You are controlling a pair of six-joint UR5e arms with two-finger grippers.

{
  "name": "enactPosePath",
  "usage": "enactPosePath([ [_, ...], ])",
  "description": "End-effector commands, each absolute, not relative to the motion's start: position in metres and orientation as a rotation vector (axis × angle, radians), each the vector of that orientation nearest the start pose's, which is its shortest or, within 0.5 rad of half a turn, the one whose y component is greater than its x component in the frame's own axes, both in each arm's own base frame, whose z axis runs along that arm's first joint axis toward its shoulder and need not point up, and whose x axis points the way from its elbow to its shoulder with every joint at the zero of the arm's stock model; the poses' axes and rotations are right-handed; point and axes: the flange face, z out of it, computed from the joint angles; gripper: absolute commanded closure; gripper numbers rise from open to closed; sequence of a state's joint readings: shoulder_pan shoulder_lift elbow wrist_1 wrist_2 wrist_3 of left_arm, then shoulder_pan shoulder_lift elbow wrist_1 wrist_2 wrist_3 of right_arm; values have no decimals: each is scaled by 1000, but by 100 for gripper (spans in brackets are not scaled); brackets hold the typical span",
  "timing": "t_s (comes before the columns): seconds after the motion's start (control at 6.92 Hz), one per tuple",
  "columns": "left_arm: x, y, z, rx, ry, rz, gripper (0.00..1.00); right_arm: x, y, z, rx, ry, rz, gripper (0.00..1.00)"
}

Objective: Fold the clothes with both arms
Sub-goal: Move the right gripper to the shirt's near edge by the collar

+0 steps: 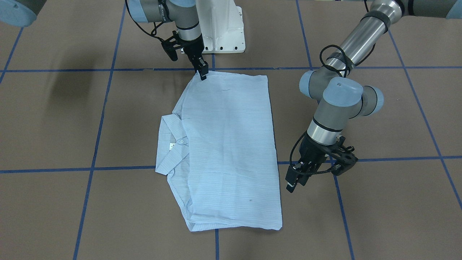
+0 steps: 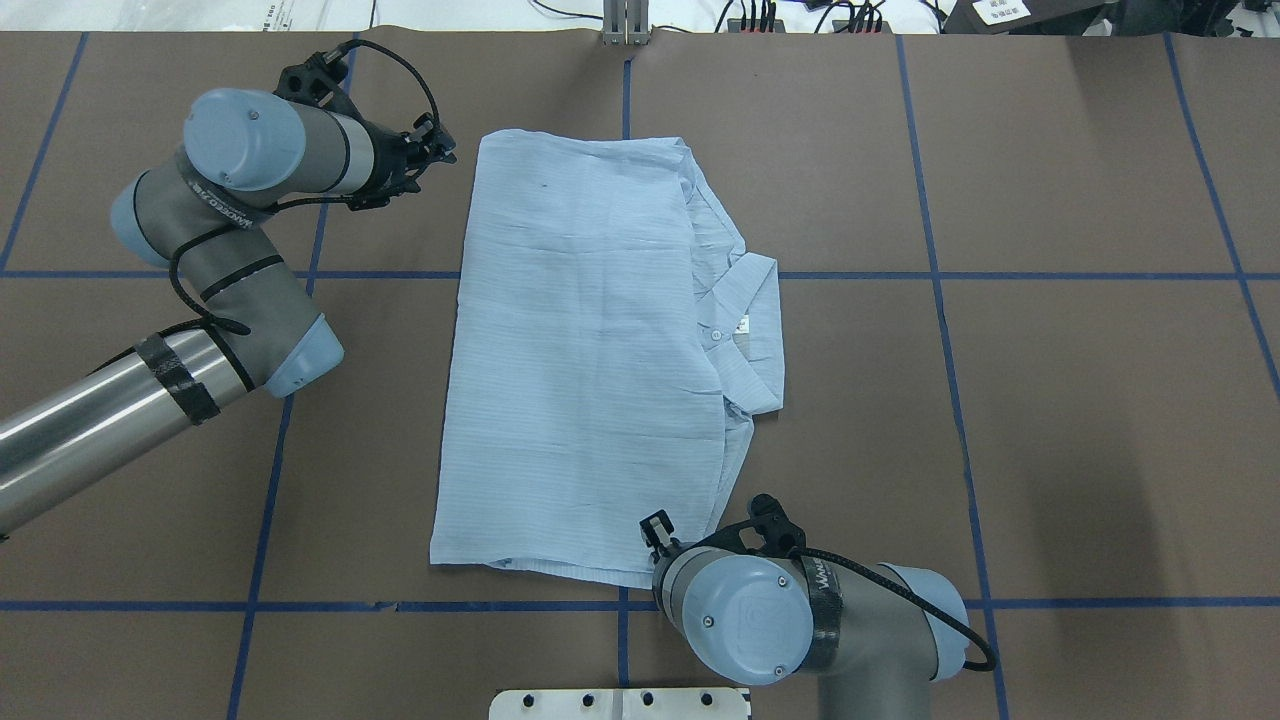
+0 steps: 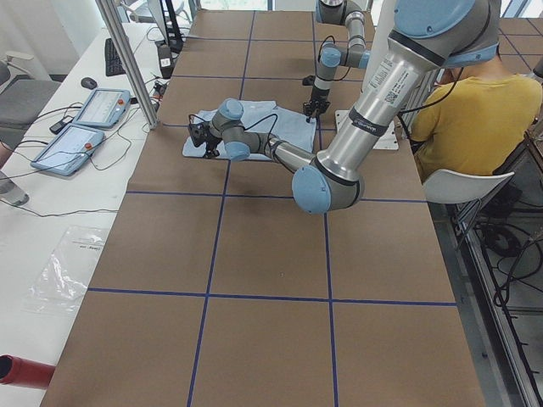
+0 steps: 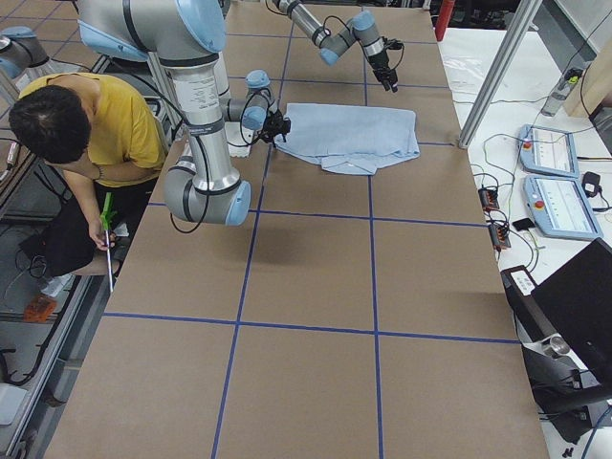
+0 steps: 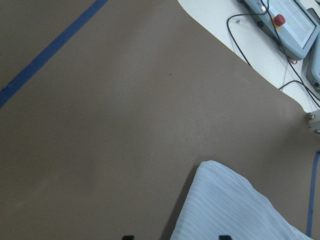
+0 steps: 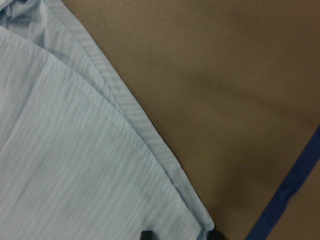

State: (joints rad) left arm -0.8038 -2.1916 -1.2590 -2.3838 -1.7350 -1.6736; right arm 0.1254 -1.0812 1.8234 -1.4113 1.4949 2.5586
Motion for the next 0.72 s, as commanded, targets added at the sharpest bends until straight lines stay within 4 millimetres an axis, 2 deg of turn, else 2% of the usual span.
enactPosePath([
  [0.0, 436, -621, 351, 248, 1117, -718, 36, -601, -219, 247, -342, -911, 1074, 98],
  [0.43, 435, -620, 357, 244, 1111, -718, 39, -600, -220, 247, -342, -913, 1076, 100],
  [0.58, 433, -618, 349, 247, 1126, -722, 39, -594, -221, 243, -346, -925, 1077, 100],
])
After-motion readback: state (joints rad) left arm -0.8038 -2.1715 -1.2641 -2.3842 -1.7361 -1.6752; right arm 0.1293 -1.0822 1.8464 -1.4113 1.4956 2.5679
